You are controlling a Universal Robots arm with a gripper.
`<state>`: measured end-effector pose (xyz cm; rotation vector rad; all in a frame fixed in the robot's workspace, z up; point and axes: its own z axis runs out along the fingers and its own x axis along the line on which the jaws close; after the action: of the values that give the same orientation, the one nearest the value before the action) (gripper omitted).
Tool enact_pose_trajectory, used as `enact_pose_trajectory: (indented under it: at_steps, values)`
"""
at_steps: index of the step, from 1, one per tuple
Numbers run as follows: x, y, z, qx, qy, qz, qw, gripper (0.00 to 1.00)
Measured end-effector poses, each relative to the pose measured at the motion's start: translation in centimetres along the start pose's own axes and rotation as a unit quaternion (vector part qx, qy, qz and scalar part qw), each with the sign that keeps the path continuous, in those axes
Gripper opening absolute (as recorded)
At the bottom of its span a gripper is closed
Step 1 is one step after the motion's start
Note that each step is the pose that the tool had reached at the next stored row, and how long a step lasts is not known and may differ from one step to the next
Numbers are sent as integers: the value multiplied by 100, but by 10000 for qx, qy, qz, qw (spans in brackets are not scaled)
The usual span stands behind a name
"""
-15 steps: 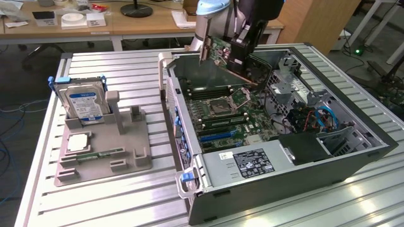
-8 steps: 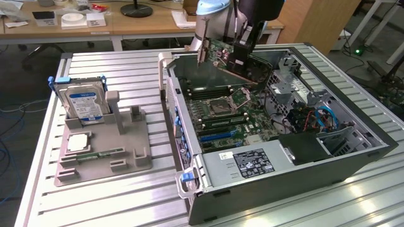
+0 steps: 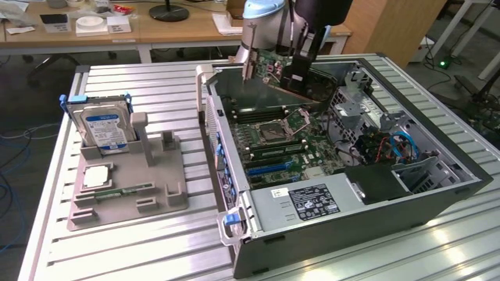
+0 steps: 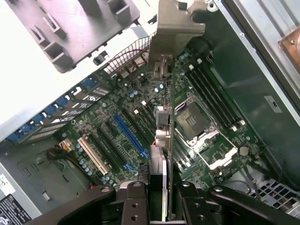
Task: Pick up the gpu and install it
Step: 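Insert the gpu into the slot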
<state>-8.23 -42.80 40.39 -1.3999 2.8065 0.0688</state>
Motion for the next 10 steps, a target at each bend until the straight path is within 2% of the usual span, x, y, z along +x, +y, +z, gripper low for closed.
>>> enact_pose_trajectory:
  at_steps: [5, 10]
  values:
    - [-1, -2, 1, -7, 11, -295, 9996, 28]
    - [1, -3, 1, -14, 22, -570, 9984, 28]
